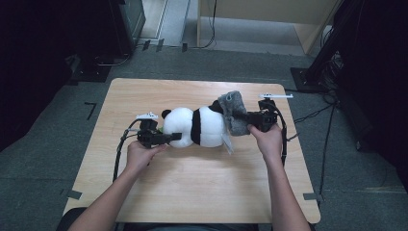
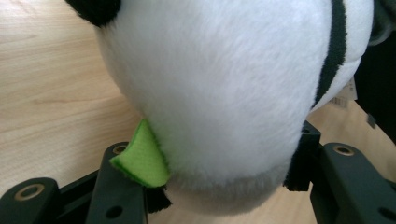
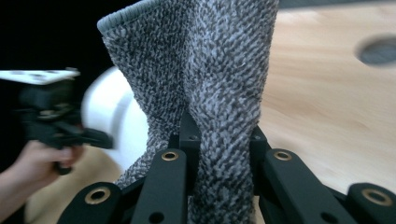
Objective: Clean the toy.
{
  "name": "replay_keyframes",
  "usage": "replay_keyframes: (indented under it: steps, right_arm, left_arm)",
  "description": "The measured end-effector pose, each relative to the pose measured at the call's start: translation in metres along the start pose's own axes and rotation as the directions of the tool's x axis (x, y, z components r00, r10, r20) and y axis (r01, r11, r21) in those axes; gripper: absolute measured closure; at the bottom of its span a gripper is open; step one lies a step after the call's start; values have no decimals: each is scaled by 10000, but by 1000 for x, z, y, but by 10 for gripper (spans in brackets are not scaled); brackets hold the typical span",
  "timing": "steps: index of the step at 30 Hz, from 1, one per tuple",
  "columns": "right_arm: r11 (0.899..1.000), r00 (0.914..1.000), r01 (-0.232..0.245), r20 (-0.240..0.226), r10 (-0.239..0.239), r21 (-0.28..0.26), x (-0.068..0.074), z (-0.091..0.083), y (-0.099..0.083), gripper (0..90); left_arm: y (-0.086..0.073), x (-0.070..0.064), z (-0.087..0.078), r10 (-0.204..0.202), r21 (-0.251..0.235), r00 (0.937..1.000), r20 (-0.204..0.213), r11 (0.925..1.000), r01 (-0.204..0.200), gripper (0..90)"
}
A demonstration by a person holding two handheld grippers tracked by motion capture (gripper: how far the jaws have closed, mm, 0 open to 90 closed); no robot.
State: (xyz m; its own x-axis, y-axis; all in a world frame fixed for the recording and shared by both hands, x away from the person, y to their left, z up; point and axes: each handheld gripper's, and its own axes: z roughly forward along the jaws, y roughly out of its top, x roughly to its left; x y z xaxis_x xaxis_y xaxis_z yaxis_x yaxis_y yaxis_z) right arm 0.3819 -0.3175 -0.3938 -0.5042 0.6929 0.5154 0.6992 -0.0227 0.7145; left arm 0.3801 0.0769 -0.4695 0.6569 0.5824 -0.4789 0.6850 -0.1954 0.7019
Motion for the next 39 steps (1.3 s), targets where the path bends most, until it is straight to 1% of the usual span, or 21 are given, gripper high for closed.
replay_keyframes:
  steps: [3, 5, 6, 7, 8, 9, 12, 17, 19, 22, 25, 28, 29, 32, 33, 34, 35, 36, 37, 38, 39]
  right_arm:
    - [9989, 9978, 466, -474, -463, 55, 19, -1, 2, 775]
    - [9976, 9960, 636, -647, -617, 283, 25, 4, 0, 776]
    - [9957, 9955, 799, -558, -772, 474, 26, 9, -2, 775]
    - [9947, 9957, 822, -485, -793, 619, 26, 13, -3, 775]
    - [9938, 9961, 816, -390, -788, 750, 25, 17, -5, 775]
    - [9937, 9969, 735, -360, -706, 850, 21, 22, -7, 775]
    - [9966, 9975, 476, -552, -439, 675, 14, 26, -9, 775]
    - [9967, 9971, 591, -505, -563, 556, 9, 30, -8, 774]
    - [9963, 9963, 737, -471, -716, 441, 7, 32, -6, 768]
    - [9957, 9955, 869, -400, -856, 324, 7, 35, -4, 767]
    - [9950, 9950, 975, -250, -969, 237, 5, 37, -3, 768]
    - [9956, 9958, 906, -189, -901, 256, 2, 41, 1, 769]
    - [9958, 9960, 882, -192, -877, 246, 1, 41, 1, 769]
    - [9962, 9963, 850, -158, -847, 196, -2, 46, 4, 770]
    - [9966, 9966, 808, -164, -806, 180, -3, 47, 5, 770]
    - [9968, 9968, 783, -174, -780, 177, -4, 48, 6, 770]
    - [9967, 9967, 798, -154, -796, 132, -5, 49, 7, 770]
    - [9966, 9966, 820, -131, -819, 85, -5, 51, 7, 770]
    - [9965, 9964, 831, -147, -831, 25, -6, 53, 7, 770]
    - [9967, 9966, 816, -131, -816, 20, -6, 54, 7, 770]
    - [9971, 9971, 757, -122, -755, 114, -8, 56, 9, 770]
  left_arm:
    - [-2, -7, -2, 165, 159, 9998, 144, 9997, -168, 470]
    - [-5, -10, 0, 307, 226, 9995, 13, 9993, -308, 464]
    - [-6, -9, 0, 332, 191, 9994, 23, 9993, -332, 458]
    - [-7, -7, 1, 398, 192, 9992, -36, 9990, -397, 446]
    - [-8, -5, 3, 590, 237, 9982, -106, 9980, -588, 429]
    - [-9, -4, 4, 706, 189, 9974, -172, 9973, -703, 392]
    - [-11, -1, 5, 855, -13, 9959, -304, 9963, -855, 300]
    - [-12, 1, 5, 1063, -341, 9933, -459, 9936, -1079, 210]
    - [-12, 2, 4, 1051, -357, 9935, -428, 9937, -1066, 200]
    - [-13, 5, 1, 1224, -306, 9914, -465, 9918, -1239, 192]
    - [-13, 6, 0, 1344, -293, 9902, -375, 9903, -1356, 192]
    - [-15, 7, -3, 1673, -252, 9848, -459, 9854, -1686, 193]
    - [-16, 6, -3, 1860, -183, 9811, -533, 9822, -1872, 193]
    - [-18, 4, -7, 2517, 2, 9633, -931, 9675, -2527, 194]
    - [-18, 4, -7, 2632, 46, 9584, -1101, 9644, -2643, 194]
    - [-19, 3, -9, 2650, 45, 9556, -1290, 9638, -2666, 195]
    - [-19, 4, -10, 2627, 10, 9555, -1346, 9643, -2649, 195]
    - [-19, 5, -12, 2547, -39, 9575, -1352, 9663, -2575, 196]
    - [-19, 7, -14, 2442, -106, 9611, -1292, 9688, -2476, 206]
    - [-19, 9, -17, 2247, -263, 9677, -1144, 9731, -2290, 222]
    - [-19, 11, -18, 2157, -329, 9706, -1068, 9749, -2203, 225]
